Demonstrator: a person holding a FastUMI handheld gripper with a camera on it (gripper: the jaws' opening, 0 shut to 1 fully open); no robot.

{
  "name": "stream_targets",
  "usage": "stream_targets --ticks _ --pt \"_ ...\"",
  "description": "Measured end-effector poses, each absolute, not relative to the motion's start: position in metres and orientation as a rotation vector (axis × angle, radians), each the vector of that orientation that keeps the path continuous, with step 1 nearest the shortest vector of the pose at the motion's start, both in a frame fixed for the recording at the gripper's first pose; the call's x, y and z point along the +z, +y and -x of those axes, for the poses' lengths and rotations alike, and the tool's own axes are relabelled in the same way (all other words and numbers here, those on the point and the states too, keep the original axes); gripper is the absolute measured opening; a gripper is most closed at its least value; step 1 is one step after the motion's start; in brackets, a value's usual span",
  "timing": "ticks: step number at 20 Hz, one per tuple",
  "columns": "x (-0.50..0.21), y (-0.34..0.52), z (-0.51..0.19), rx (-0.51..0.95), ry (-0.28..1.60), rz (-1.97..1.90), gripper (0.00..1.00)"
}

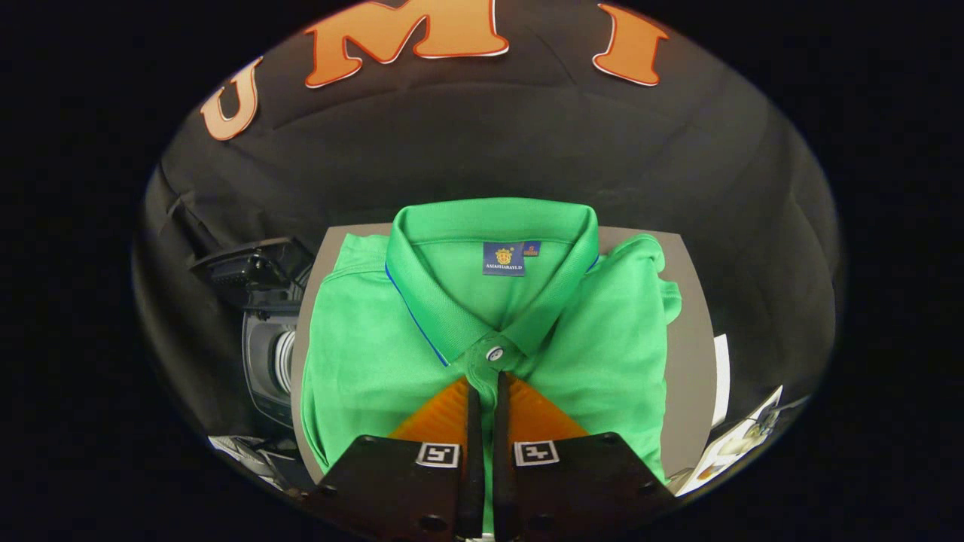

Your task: Put the clothes into the washing machine and then close the washing machine lid.

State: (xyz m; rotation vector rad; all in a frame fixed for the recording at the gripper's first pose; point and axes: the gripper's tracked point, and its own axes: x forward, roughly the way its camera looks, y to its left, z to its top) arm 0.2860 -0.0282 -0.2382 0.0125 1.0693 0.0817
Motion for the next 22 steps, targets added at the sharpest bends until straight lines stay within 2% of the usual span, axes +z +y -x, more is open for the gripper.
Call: stream_targets --ticks 1,8,16,22 --pt "-0.240 -0.028 -0.286 0.085 1.059 -0.025 0.13" --pt "-0.234 -0.030 -0.287 0.091 0.846 -0.163 0.13" --pt "-0.175 -0.043 -0.287 0.113 0.564 -0.240 0.13" --pt "-0.124 -0.045 -0.260 0.119 0.399 -0.283 0.13"
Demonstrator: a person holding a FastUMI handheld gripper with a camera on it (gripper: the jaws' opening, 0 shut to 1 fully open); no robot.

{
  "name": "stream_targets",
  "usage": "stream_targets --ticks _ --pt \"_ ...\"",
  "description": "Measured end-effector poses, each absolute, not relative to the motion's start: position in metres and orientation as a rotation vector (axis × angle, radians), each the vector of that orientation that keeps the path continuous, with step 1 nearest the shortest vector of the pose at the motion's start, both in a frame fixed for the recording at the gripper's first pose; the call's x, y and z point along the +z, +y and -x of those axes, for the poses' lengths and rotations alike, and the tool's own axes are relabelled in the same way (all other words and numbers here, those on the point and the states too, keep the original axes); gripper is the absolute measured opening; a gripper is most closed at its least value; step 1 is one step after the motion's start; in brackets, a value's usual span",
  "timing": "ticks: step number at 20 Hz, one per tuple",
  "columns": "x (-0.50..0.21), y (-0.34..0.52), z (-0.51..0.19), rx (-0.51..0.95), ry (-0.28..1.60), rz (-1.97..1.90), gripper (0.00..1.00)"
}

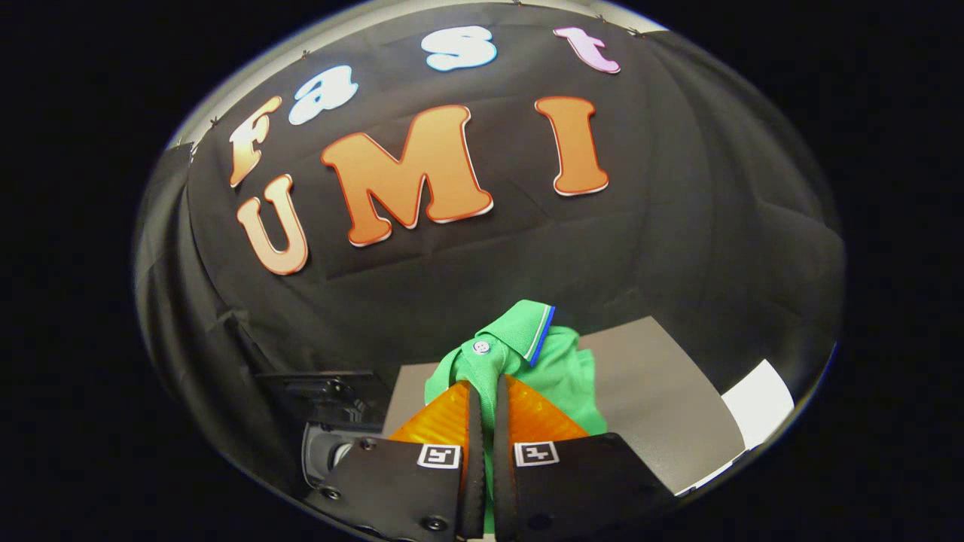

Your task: Put the clothes into the washing machine and then close the washing machine lid.

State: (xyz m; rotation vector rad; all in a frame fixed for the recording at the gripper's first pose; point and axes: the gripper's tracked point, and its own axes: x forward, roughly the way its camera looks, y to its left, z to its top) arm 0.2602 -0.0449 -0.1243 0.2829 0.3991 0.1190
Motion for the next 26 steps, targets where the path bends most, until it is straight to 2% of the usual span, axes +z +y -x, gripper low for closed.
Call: stream_targets --ticks 4,8,14,20,26 --pt "-0.085 -0.031 -0.221 0.142 0.317 -0.310 0.13" --pt "-0.043 0.038 -0.200 0.185 0.258 -0.315 0.12" --pt "-0.031 0.132 -0.179 0.274 0.254 -0.301 0.13" --pt "-0.044 0.220 -0.174 0.374 0.290 -0.287 0.13" --pt "-0.101 0.295 -0.181 0.456 0.366 -0.293 0.13"
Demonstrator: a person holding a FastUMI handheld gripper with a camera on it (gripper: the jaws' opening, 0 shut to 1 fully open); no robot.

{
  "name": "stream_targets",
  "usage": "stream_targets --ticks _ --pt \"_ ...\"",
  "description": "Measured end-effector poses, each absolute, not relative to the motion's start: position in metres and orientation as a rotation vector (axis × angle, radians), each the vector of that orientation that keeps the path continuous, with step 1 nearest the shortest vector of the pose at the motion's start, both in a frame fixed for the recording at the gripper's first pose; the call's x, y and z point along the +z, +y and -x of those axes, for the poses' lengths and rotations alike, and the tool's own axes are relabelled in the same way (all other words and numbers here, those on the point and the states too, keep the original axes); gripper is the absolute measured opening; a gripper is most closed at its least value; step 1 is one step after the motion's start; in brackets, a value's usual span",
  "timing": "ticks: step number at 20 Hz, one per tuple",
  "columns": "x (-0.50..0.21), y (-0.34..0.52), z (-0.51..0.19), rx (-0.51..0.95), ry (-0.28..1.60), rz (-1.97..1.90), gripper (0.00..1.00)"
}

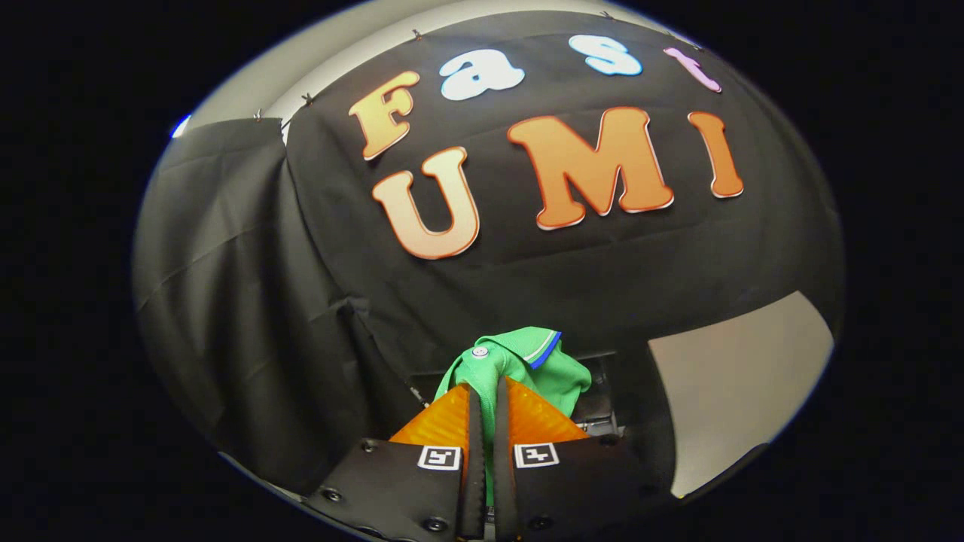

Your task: Put the clothes into the washing machine and then close the washing machine lid.

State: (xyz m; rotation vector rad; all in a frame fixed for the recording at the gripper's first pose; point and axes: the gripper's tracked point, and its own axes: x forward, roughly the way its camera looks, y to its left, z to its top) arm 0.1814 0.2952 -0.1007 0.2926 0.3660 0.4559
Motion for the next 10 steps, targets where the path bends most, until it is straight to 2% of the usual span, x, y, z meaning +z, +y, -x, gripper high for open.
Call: stream_targets --ticks 10 --pt "-0.257 0.353 -0.202 0.463 0.581 -0.310 0.13"
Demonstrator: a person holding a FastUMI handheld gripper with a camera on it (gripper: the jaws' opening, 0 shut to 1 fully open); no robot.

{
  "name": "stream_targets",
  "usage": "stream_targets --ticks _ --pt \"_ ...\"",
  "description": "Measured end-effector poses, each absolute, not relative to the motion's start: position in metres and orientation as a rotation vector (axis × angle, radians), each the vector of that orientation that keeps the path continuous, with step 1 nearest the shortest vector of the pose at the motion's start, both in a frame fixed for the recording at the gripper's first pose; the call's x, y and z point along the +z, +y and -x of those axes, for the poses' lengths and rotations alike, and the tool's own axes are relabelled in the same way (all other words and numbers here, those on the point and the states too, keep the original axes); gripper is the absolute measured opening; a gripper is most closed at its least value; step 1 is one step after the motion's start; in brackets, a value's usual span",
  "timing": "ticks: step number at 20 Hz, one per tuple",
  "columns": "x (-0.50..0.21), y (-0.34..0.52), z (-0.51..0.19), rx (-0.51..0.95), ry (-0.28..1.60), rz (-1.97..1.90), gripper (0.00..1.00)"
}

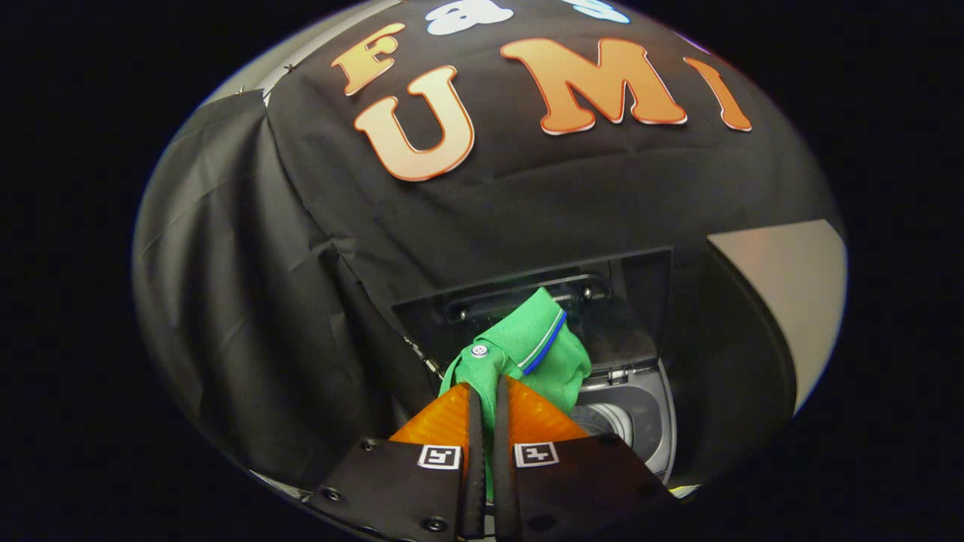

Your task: Put the clothes into the washing machine and then close the washing machine lid.

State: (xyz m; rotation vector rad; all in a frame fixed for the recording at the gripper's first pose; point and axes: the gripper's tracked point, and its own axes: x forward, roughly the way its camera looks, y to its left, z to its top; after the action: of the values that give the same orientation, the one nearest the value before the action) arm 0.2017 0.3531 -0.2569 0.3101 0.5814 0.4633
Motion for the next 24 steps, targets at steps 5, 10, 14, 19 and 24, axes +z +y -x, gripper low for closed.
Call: stream_targets --ticks 5,10,14,19,24 --pt "-0.333 0.370 -0.223 0.438 0.667 -0.287 0.13" --pt "-0.396 0.380 -0.229 0.399 0.777 -0.277 0.13" --pt "-0.439 0.382 -0.228 0.371 0.851 -0.247 0.13" --pt "-0.473 0.384 -0.234 0.343 0.907 -0.222 0.13" --pt "-0.507 0.386 -0.238 0.314 0.955 -0.196 0.13"
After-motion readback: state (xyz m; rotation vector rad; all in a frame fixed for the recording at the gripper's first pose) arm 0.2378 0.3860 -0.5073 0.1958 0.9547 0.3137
